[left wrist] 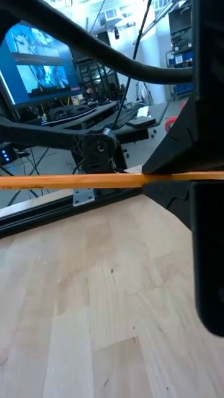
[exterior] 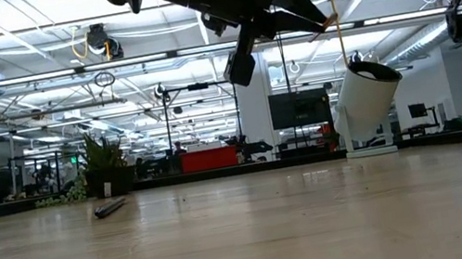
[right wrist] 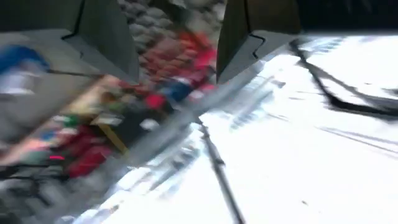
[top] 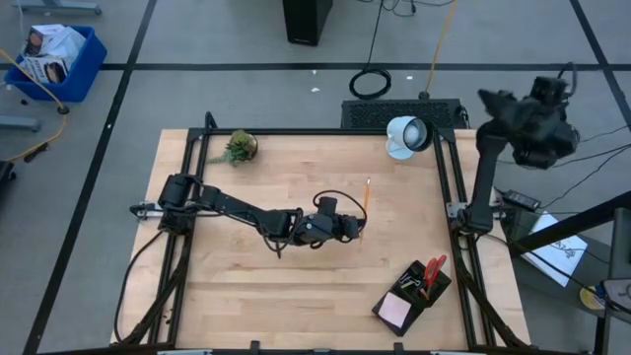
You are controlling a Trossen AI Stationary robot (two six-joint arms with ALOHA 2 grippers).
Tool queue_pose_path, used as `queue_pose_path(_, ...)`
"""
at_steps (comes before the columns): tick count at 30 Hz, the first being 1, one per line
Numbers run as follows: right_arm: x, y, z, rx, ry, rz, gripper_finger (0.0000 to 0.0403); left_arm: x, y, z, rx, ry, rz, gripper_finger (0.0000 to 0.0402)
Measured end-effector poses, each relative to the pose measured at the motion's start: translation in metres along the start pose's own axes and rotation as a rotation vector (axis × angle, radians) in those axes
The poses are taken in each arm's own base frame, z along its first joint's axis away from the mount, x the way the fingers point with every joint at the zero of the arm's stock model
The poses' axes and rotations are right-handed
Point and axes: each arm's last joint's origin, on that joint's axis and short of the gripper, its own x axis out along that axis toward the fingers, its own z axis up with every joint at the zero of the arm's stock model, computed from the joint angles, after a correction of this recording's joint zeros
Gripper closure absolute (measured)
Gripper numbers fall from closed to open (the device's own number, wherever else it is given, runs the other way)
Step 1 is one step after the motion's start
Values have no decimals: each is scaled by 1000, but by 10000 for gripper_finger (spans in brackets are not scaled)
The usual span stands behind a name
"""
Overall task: Pick and place office supplies into organizer
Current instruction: Put the light orange pencil into the desk organizer
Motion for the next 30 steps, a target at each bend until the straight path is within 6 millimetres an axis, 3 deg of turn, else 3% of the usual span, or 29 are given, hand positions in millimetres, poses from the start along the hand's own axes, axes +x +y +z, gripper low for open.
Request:
queue_pose_path(3,9,9,8,20,10,118,200,1,0,1,-3,-4,-2,387)
queue_pose_path(5,8,26,0,-16,58,161,202,1,0,2,-3,-5,-2,384)
queue_pose_path(9,4,75,-28,-95,123,244,204,1,-1,2,0,-13,-16,396)
queue_pose_path(13,0,118,-62,-177,206,144,204,1,-1,3,-2,-15,-16,390)
queue_pose_path(18,2,150,-108,-243,203,52,204,1,-1,4,3,-17,-16,389)
queue_pose_path(22,8,150,-123,-120,182,9,204,1,-1,4,0,-17,-16,396)
queue_pose_path(25,4,143,-146,-31,256,84,204,1,-1,4,4,-16,-16,387)
queue_pose_path(30,17,113,-178,65,329,38,205,1,-1,3,5,-12,-18,386)
